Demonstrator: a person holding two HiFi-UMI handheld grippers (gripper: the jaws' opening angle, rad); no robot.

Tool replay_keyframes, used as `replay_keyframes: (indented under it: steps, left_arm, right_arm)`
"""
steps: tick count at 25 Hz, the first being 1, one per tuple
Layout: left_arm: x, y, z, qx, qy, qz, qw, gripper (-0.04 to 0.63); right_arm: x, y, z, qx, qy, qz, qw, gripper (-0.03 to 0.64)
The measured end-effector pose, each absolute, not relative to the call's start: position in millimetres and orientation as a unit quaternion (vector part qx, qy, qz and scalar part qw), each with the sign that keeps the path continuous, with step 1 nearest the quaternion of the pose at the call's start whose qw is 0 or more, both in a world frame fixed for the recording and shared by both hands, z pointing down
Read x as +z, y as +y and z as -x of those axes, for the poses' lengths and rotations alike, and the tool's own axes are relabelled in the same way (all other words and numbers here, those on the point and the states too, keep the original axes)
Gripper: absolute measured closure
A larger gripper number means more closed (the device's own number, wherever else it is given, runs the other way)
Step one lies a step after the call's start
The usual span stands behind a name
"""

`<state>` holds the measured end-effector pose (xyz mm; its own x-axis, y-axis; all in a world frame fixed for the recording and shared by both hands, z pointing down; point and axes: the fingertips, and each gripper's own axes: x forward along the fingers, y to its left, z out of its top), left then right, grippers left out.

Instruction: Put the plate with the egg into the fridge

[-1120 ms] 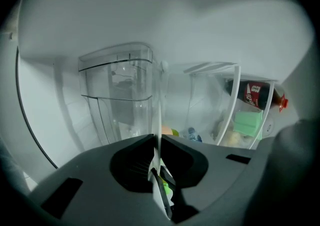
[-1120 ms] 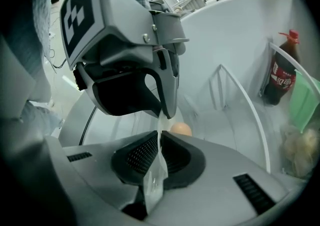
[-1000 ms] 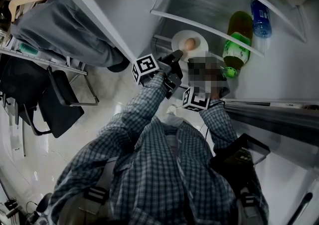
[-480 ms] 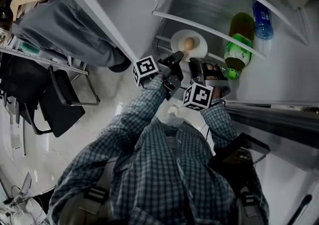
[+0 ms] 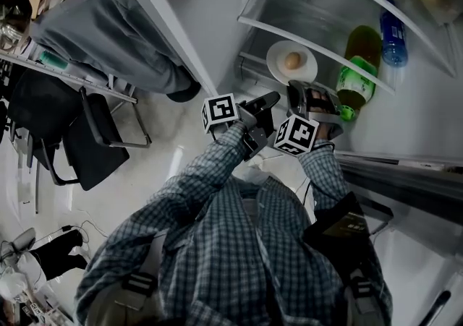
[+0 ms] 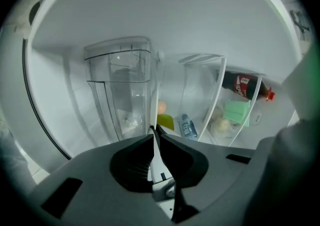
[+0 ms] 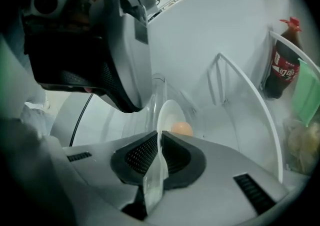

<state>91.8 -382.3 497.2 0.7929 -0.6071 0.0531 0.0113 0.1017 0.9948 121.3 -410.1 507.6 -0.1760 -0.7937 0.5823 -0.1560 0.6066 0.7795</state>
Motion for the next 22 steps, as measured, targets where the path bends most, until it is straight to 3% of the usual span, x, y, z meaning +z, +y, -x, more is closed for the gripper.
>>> replay_keyframes:
  steps: [14, 22]
  left_arm:
    - [498, -362, -59, -0.229, -0.25, -0.633, 0.696, 0.572]
    - [503, -358, -61, -0.211, -0.255, -0.643, 0.691, 0.572]
  right_arm:
    - [510, -421, -119, -0.263, -0.727, -0.344, 0.533, 0.584]
    - [507, -413, -115, -0.228, -0.754, -0.338, 0.515, 0.511]
